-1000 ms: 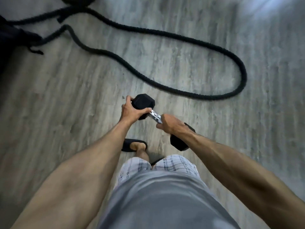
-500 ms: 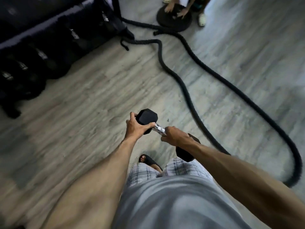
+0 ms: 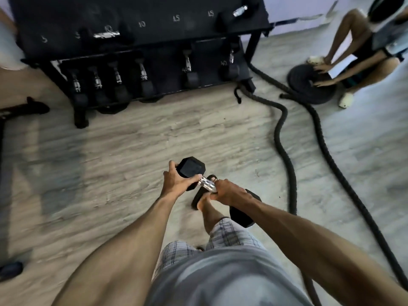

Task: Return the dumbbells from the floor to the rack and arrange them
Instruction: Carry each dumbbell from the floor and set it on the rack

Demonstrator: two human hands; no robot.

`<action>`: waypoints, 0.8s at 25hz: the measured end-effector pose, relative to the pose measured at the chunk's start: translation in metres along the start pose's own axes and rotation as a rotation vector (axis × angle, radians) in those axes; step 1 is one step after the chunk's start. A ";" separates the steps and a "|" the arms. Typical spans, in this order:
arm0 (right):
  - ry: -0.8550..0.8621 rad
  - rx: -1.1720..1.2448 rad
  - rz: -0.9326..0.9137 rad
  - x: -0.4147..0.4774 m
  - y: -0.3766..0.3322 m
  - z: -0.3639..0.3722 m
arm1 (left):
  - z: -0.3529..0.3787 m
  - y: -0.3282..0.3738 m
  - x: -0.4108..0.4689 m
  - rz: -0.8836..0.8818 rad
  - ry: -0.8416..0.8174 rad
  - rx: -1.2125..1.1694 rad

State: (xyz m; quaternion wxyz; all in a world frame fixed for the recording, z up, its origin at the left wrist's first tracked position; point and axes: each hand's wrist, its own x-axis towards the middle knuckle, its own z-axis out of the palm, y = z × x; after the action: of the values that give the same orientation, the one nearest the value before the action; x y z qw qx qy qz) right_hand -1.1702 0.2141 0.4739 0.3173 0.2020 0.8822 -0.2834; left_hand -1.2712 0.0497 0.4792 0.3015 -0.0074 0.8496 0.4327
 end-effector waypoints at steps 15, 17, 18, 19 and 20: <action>-0.037 -0.107 -0.118 0.274 -0.117 -0.224 | -0.109 0.160 0.282 -0.107 0.140 -0.024; -0.047 -0.127 -0.121 0.311 -0.129 -0.242 | -0.122 0.172 0.321 -0.116 0.133 -0.017; -0.053 -0.120 -0.116 0.332 -0.135 -0.253 | -0.128 0.178 0.345 -0.123 0.138 -0.014; -0.065 -0.104 -0.109 0.351 -0.141 -0.263 | -0.134 0.185 0.366 -0.131 0.135 -0.002; -0.067 -0.087 -0.105 0.371 -0.147 -0.272 | -0.140 0.192 0.387 -0.135 0.129 0.012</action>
State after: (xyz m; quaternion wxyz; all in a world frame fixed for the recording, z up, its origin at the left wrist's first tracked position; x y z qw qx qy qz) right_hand -1.6363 0.3390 0.4518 0.3398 0.1319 0.8920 -0.2674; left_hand -1.7113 0.1627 0.4805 0.2747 -0.0908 0.8673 0.4050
